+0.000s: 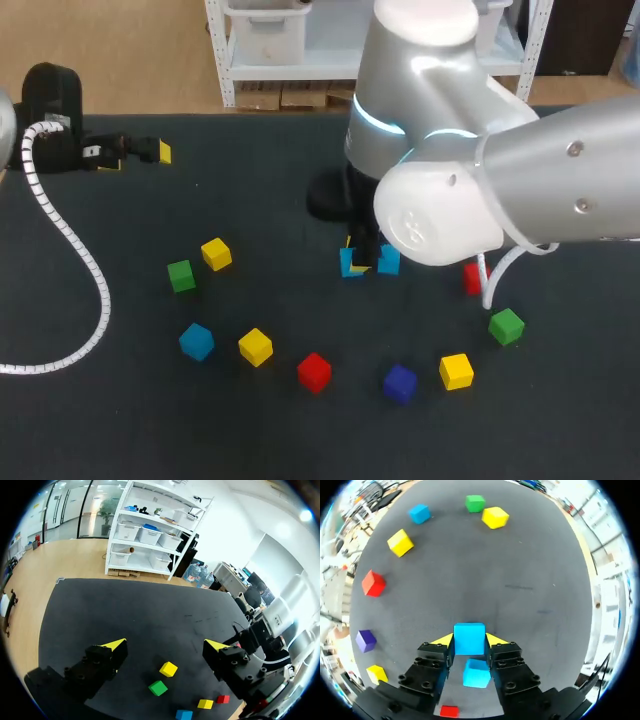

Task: Place the blue cubes, place green cubes on the blue cubes, place the yellow cubes on the green cubes, then place the red cubes on the yellow cubes, and place purple cube on the red cubes.

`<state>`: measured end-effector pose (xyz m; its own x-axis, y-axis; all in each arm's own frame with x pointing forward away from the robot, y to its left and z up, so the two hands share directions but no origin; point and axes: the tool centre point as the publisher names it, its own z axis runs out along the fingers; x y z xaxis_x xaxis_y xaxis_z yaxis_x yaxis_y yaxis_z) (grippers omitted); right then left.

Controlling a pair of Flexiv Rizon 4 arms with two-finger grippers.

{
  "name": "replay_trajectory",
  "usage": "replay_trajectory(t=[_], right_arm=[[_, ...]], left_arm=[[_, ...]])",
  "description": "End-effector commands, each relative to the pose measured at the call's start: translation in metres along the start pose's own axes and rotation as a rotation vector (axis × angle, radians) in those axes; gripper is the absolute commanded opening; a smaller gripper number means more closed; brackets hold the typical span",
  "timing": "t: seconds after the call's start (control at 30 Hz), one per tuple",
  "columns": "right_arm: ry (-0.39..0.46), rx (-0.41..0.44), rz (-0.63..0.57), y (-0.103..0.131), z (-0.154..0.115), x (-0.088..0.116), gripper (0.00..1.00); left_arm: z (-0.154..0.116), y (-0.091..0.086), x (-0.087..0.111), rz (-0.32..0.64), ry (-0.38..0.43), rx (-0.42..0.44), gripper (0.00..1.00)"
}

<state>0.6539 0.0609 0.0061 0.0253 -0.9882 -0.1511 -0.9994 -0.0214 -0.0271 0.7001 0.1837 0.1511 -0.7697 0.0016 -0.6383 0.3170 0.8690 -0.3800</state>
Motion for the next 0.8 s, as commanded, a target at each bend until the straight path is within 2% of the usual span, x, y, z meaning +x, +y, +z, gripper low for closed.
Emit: replay_trajectory(t=[0.03,0.3,0.57,0.6,0.63,0.67,0.8], right_arm=[[0.012,-0.002,0.044,-0.006,0.004,-0.001,0.00],[0.035,0.003,0.074,-0.009,0.012,0.007,0.00],[0.019,0.005,0.098,-0.012,0.015,0.008,0.00],[0.019,0.005,0.096,-0.011,0.015,0.008,0.09],[0.017,0.004,0.096,-0.011,0.015,0.008,0.39],[0.017,0.000,0.095,-0.011,0.016,0.009,0.98],[0.015,-0.001,0.095,-0.013,0.014,0.011,1.00]], left_arm=[[0.000,0.001,0.001,0.001,-0.004,0.005,1.00],[0.000,0.001,0.001,0.001,-0.004,0.005,1.00],[0.000,0.001,0.001,0.001,-0.004,0.005,1.00],[0.000,0.001,0.001,0.001,-0.004,0.005,1.00],[0.000,0.001,0.001,0.001,-0.004,0.005,1.00],[0.000,0.001,0.001,0.001,-0.004,0.005,1.00],[0.000,0.001,0.001,0.001,-0.004,0.005,1.00]])
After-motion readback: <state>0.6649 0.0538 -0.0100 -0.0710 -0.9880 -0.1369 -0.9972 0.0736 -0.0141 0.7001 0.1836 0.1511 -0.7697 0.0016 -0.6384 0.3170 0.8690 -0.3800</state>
